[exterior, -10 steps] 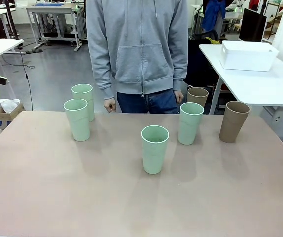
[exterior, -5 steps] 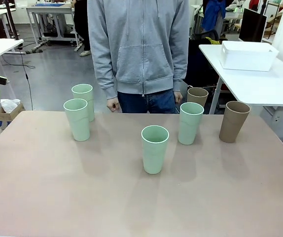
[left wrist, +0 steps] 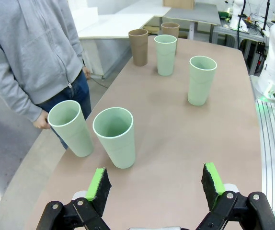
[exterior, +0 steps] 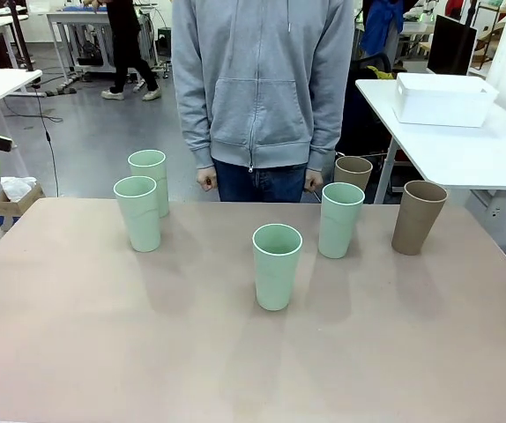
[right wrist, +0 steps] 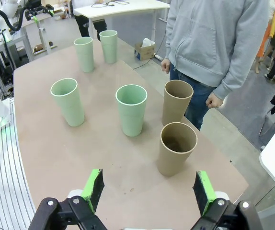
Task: Stack the cups and store them in the basket.
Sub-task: Pick up two Reusable plastic cups , one in each hand.
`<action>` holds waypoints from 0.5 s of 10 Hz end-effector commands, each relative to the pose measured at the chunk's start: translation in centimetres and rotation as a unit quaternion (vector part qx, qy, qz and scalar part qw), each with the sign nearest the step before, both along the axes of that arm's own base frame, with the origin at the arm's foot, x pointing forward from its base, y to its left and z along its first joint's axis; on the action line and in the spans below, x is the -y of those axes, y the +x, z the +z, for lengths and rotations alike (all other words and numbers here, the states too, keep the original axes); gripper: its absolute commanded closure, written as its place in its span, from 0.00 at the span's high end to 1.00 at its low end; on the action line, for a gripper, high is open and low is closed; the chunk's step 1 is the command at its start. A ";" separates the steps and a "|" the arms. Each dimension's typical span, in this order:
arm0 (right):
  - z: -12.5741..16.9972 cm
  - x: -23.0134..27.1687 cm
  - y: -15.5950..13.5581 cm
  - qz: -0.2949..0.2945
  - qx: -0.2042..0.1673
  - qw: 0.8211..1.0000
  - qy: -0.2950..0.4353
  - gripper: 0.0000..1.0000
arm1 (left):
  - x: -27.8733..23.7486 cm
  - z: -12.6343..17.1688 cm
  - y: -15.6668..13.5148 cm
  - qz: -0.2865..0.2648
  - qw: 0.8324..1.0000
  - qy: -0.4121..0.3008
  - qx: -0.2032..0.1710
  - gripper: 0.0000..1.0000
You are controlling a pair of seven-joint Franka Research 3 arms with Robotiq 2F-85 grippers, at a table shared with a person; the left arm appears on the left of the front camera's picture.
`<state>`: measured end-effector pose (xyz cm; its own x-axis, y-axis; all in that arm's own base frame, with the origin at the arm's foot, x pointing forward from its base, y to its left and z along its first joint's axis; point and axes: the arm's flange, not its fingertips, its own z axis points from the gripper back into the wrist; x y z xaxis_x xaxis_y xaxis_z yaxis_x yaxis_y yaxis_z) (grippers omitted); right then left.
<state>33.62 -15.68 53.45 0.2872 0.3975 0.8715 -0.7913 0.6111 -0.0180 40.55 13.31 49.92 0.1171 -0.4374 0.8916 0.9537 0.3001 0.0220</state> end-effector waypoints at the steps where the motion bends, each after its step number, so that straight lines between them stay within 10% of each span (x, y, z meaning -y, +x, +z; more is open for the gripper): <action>1: 0.1 0.1 0.4 0.006 0.016 1.000 0.004 1.00 | 0.0 0.2 0.0 -0.002 1.000 -0.005 0.003 1.00; 5: -0.2 2.1 8.8 0.062 -0.036 0.997 0.017 1.00 | -1.2 -1.7 6.5 -0.062 0.998 -0.006 -0.019 1.00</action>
